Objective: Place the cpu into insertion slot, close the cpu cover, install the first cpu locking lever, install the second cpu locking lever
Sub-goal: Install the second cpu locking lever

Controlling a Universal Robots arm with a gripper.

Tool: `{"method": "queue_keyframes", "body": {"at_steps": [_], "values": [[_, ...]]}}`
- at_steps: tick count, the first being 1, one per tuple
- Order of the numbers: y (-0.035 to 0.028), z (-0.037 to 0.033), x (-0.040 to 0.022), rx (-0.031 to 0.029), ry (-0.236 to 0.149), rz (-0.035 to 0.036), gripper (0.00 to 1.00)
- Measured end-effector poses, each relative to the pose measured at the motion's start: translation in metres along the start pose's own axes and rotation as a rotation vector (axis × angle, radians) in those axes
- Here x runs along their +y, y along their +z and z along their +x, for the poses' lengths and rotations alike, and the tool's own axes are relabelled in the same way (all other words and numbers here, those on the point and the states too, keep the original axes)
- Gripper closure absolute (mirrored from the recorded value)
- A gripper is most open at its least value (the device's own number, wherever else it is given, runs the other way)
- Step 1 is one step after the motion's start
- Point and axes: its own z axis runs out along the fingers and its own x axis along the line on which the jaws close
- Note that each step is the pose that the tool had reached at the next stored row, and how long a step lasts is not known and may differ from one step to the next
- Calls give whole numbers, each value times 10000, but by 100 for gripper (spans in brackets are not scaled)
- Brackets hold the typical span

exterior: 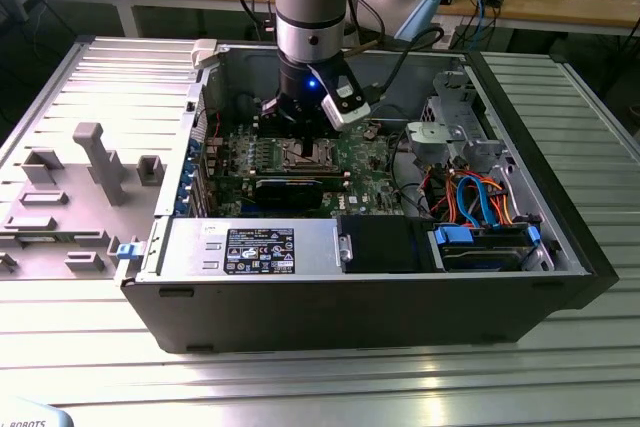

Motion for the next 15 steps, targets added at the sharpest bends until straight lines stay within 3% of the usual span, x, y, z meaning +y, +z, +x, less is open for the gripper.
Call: {"method": "queue_keyframes", "body": {"at_steps": [11, 13, 14, 15], "values": [[0, 0, -2, 9, 1, 0, 89], [0, -1, -3, 109, 3, -15, 89], [1, -4, -2, 219, 13, -36, 89], [0, -7, -3, 373, 20, -52, 89]]}}
